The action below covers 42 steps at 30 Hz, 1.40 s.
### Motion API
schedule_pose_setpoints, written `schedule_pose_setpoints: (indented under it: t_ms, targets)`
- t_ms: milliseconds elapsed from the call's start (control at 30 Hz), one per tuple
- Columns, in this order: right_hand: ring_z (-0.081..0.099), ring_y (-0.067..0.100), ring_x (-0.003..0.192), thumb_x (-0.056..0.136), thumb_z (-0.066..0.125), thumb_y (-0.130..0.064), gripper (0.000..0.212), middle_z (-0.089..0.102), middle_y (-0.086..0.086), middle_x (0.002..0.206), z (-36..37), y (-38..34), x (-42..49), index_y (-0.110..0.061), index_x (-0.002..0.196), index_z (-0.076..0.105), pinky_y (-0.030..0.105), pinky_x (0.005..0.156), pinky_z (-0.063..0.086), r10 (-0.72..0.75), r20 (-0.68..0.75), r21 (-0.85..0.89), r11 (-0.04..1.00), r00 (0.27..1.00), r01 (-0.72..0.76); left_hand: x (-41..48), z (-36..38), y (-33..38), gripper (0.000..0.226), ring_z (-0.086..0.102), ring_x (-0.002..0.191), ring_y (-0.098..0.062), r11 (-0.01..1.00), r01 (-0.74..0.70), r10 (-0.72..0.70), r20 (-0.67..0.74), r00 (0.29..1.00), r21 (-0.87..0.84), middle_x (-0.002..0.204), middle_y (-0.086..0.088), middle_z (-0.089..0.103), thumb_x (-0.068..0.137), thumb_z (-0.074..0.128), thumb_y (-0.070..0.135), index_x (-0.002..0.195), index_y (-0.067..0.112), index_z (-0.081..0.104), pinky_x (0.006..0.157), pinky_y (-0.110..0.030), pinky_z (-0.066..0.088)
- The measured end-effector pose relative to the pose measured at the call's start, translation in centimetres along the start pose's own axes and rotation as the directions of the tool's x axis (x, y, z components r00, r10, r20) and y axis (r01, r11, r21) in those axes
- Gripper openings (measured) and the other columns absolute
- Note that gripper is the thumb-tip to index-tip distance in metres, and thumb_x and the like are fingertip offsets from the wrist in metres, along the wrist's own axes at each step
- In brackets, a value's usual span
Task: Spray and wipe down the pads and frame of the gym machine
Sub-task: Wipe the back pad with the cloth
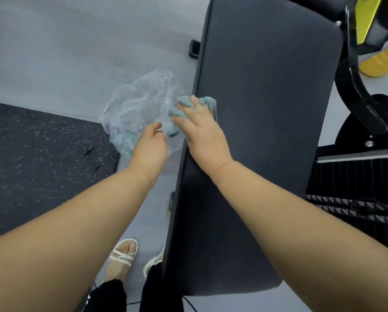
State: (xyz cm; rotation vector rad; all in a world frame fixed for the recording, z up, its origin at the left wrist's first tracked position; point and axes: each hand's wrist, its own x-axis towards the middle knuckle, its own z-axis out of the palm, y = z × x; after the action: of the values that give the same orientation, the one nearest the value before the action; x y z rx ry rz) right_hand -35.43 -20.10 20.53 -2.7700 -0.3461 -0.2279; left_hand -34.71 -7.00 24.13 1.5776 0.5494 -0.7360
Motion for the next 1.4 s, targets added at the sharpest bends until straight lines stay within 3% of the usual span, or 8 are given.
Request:
schedule_pose_setpoints:
  t_ms: [100,233,333,500,667,1000,1233,1400]
  targets:
    - [0.038,0.039,0.132,0.076,0.056,0.011,0.056,0.053,0.013,0.134,-0.6,-1.9,-3.7,-0.008,0.129,0.055,0.048,0.11,0.028,-0.035,0.193,0.034,0.999,0.981,0.029,-0.7,-0.4,-0.2,0.043,0.044,0.12,-0.013,0.996,-0.044,0.046,-0.029,0.999,0.075,0.142,0.001,0.037,0.1,0.032,0.018,0.142,0.022,0.037,0.098,-0.024,0.035]
    - [0.011,0.022,0.145,0.076,0.062,0.005,0.076,0.024,0.002,0.151,-2.4,-3.3,-3.2,-0.008,0.142,0.028,0.043,0.117,0.016,0.148,0.34,0.418,0.861,0.929,-0.29,-2.3,1.2,-0.4,0.044,0.027,0.137,-0.018,0.939,-0.211,0.245,-0.096,0.965,0.272,0.149,-0.002,0.024,0.099,0.036,0.028,0.142,0.02,0.035,0.115,-0.034,0.023]
    - [0.023,0.021,0.141,0.081,0.059,-0.001,0.057,0.019,0.003,0.147,-3.7,-3.5,-2.9,-0.007,0.132,0.033,0.033,0.115,0.023,0.22,0.168,0.591,0.758,0.961,-0.277,-2.9,3.4,0.0,0.049,0.019,0.142,-0.02,0.919,-0.284,0.288,0.028,0.957,0.275,0.153,-0.005,0.02,0.099,0.035,0.031,0.146,0.021,0.029,0.118,-0.037,0.015]
    - [0.015,0.02,0.144,0.092,0.044,-0.007,0.048,0.021,0.006,0.153,-4.3,-0.1,-5.9,-0.008,0.139,0.036,0.032,0.117,0.016,0.608,-0.048,0.232,0.779,0.793,-0.583,-0.7,5.9,-0.5,0.071,-0.007,0.145,-0.026,0.891,-0.128,0.066,0.154,0.986,0.435,0.158,-0.004,-0.011,0.096,0.033,0.052,0.151,0.027,-0.004,0.117,-0.042,0.004]
    - [-0.001,0.028,0.145,0.098,0.022,-0.033,0.058,0.002,0.013,0.157,-1.3,1.2,-8.1,-0.007,0.149,0.011,0.037,0.117,-0.002,0.624,-0.017,-0.193,0.765,0.781,-0.615,4.5,5.7,0.2,0.05,0.033,0.135,-0.026,0.887,-0.324,0.314,0.083,0.946,0.329,0.146,-0.012,0.033,0.1,0.033,0.032,0.146,0.014,0.03,0.112,-0.04,0.028]
    - [0.006,0.029,0.145,0.097,0.019,-0.034,0.058,0.01,0.014,0.157,-0.1,1.5,-8.3,-0.007,0.148,0.014,0.04,0.118,0.004,0.61,-0.103,-0.308,0.731,0.785,-0.609,-2.2,3.3,-8.3,0.034,0.042,0.114,-0.027,0.926,-0.154,0.139,0.067,0.988,0.346,0.113,-0.012,0.045,0.103,0.023,0.025,0.112,0.003,0.049,0.082,-0.022,0.024]
    - [0.006,0.028,0.145,0.096,0.015,-0.036,0.06,0.009,0.013,0.157,-0.2,1.5,-8.3,-0.008,0.149,0.013,0.039,0.118,0.003,0.604,-0.105,-0.321,0.732,0.79,-0.602,3.2,6.0,-0.9,0.045,0.043,0.121,-0.028,0.921,-0.245,0.262,-0.015,0.965,0.304,0.131,-0.017,0.046,0.103,0.021,0.029,0.124,-0.001,0.049,0.101,-0.033,0.031]
    - [0.005,0.027,0.145,0.095,0.015,-0.036,0.06,0.007,0.011,0.157,-0.1,1.5,-8.4,-0.01,0.149,0.012,0.037,0.117,0.001,0.605,-0.115,-0.339,0.722,0.788,-0.603,-1.4,3.5,-9.2,0.038,0.043,0.114,-0.033,0.855,-0.212,0.215,0.048,0.975,0.473,0.119,-0.022,0.047,0.103,0.023,0.021,0.114,-0.005,0.049,0.093,-0.031,0.027]
